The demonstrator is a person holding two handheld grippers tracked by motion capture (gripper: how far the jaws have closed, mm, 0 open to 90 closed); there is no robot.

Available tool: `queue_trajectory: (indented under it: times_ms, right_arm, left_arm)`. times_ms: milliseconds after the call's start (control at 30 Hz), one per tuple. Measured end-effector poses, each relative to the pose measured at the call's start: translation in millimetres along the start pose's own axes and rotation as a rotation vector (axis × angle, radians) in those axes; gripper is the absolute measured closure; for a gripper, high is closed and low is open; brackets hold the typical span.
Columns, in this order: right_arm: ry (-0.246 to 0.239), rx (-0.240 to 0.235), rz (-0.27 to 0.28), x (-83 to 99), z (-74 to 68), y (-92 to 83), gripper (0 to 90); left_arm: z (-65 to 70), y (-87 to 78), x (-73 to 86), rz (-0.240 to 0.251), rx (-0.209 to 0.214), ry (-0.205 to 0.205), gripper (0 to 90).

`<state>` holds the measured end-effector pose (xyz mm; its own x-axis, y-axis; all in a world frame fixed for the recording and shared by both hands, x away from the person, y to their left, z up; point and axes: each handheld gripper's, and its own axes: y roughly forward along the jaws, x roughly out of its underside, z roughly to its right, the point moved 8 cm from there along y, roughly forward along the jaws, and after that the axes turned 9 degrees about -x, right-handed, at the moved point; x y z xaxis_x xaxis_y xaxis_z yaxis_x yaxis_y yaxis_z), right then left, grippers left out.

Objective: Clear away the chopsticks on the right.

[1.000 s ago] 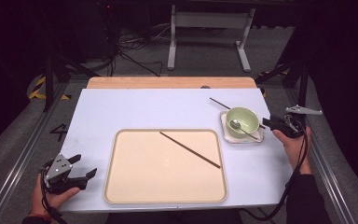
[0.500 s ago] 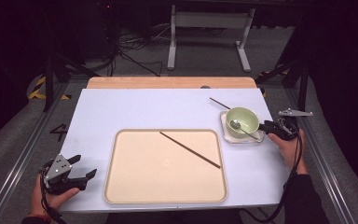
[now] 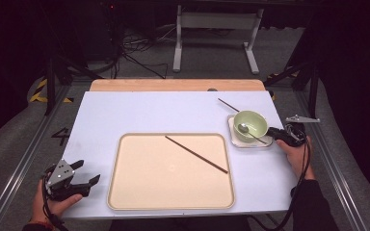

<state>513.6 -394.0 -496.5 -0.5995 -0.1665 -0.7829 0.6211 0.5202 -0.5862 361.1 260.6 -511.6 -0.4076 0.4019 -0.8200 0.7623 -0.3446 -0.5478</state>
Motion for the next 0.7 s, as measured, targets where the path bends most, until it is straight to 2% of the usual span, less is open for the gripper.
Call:
queue_trajectory:
  times_ms: [133, 467, 700]
  right_arm:
    - [-0.001, 0.005, 0.02, -0.9, 1.1, -3.1, 83.0]
    - [-0.024, 0.008, 0.028, -1.6, 0.2, -8.1, 84.8]
    - [-0.036, 0.035, 0.091, -11.2, -2.7, -25.5, 84.9]
  left_arm:
    - [0.0, 0.4, 0.5, -0.003, 0.003, 0.001, 20.9]
    - [-0.5, 0.4, -0.6, 0.001, 0.0, 0.005, 20.9]
    - [-1.2, -0.2, -1.8, 0.008, -0.01, -0.003, 21.1]
